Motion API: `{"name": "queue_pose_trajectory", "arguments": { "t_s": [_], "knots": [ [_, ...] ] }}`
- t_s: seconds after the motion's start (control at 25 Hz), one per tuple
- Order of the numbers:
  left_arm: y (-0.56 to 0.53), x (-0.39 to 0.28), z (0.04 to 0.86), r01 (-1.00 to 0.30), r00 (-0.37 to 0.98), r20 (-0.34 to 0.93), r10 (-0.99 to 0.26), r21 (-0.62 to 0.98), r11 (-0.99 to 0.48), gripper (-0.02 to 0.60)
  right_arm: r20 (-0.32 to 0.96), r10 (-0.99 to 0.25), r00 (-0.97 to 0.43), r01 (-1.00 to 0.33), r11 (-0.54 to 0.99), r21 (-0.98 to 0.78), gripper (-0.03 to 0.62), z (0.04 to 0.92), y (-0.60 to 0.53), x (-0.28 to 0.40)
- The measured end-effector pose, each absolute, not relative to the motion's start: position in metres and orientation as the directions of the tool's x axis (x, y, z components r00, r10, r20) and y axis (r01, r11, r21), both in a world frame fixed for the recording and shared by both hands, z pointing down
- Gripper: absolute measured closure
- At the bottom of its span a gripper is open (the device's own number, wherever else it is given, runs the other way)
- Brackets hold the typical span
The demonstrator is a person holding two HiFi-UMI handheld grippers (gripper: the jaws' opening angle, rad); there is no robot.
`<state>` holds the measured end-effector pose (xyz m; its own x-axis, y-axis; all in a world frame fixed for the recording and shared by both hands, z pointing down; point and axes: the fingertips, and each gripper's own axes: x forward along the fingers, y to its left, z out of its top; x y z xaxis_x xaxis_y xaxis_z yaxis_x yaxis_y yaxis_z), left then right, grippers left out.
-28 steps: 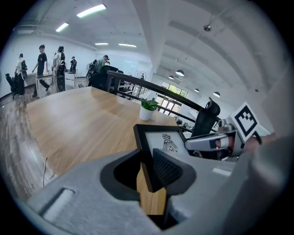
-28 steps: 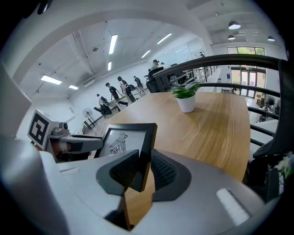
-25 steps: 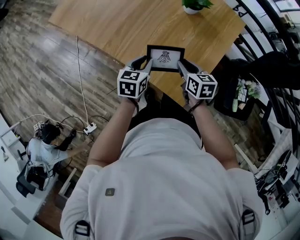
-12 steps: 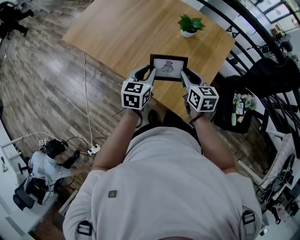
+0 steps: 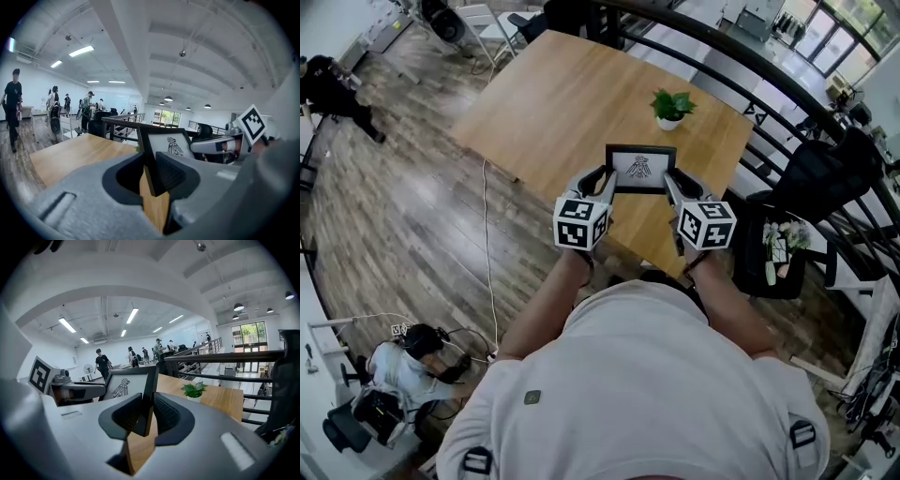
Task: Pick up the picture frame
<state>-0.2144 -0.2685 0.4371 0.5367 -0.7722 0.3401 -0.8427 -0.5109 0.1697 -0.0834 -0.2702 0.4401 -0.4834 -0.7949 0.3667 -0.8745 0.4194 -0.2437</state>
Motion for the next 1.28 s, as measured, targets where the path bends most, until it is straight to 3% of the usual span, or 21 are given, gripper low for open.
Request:
{"name": "queue_pose_trajectory", "arguments": {
  "t_s": [0.6,1.28],
  "knots": [
    [-0.241,-0.191,0.424,-0.818,0.573,0.307,-0.76,0.159,-0.552,0.494,0.342,-0.82,-0.459,-0.886,0.395,-0.241,0.502,0.428,-0.24,-0.06],
    [-0.189,-0.1,0.414,-0.872,0.488,0.328,-0.809,0.13,-0.473,0.493,0.317,-0.773,-0.549,-0.832,0.471,-0.293,0.502,0.423,-0.199,0.031]
  ]
}}
